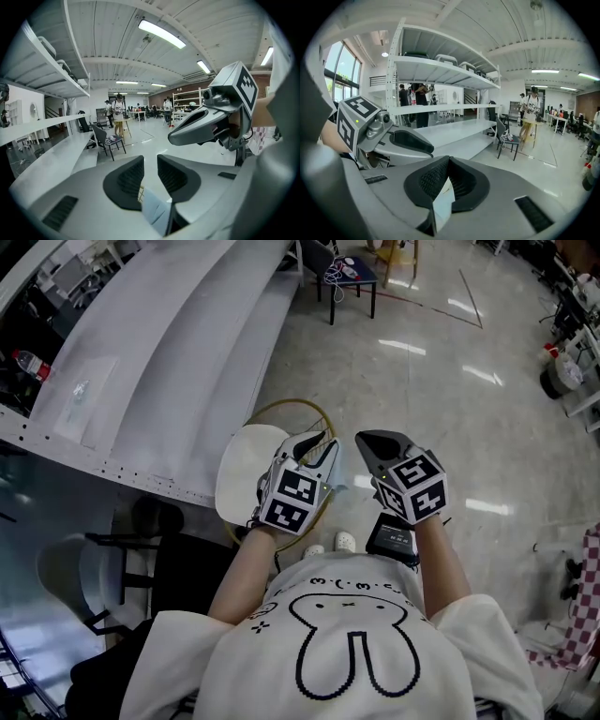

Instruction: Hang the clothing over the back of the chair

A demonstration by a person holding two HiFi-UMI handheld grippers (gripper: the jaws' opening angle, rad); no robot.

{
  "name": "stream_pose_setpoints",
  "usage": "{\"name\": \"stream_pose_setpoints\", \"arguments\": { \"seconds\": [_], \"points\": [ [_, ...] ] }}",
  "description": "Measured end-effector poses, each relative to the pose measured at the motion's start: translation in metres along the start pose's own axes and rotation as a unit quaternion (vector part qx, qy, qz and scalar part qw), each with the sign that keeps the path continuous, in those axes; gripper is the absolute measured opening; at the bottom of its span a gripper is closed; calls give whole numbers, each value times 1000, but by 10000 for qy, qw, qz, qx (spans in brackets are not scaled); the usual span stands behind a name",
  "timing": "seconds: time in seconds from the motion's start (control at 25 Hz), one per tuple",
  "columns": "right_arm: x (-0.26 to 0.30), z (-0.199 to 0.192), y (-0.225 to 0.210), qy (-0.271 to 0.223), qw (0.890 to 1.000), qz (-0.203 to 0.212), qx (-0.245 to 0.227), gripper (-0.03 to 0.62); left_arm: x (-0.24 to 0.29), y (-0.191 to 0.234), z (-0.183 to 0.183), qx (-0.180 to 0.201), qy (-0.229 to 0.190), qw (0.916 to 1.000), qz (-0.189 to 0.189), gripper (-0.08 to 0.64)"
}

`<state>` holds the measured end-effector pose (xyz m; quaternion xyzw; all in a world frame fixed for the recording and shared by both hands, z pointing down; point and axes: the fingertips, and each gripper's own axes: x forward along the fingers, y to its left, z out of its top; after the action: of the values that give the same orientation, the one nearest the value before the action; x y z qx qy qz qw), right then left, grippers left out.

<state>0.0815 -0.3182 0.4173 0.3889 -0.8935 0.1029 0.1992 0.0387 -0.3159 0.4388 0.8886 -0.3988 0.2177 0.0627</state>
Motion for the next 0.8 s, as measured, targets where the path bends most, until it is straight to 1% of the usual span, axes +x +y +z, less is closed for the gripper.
{"name": "stream_pose_setpoints", "arguments": {
  "seconds": [0.12, 0.24, 0.36, 0.4, 0.56, 0.8],
  "points": [
    [-9, 23, 3, -393, 9991, -8, -157, -9, -4, -1, 16, 103, -186, 9997, 73, 75],
    [-17, 39, 5, -705, 9969, -113, -337, -11, -10, 1, 31, 127, -420, 9989, 175, 31],
    [-26, 52, 8, -946, 9949, -183, -298, -11, -17, 1, 49, 124, -661, 9974, 252, 23],
    [-29, 56, 9, -1018, 9943, -175, -269, -11, -19, 1, 54, 124, -732, 9969, 276, 12],
    [-39, 71, 16, -1318, 9910, -122, -177, -11, -24, 1, 69, 122, -954, 9948, 320, 14],
    [-49, 85, 19, -1510, 9881, -149, -236, -12, -29, -4, 87, 123, -1269, 9913, 321, 14]
  ]
}}
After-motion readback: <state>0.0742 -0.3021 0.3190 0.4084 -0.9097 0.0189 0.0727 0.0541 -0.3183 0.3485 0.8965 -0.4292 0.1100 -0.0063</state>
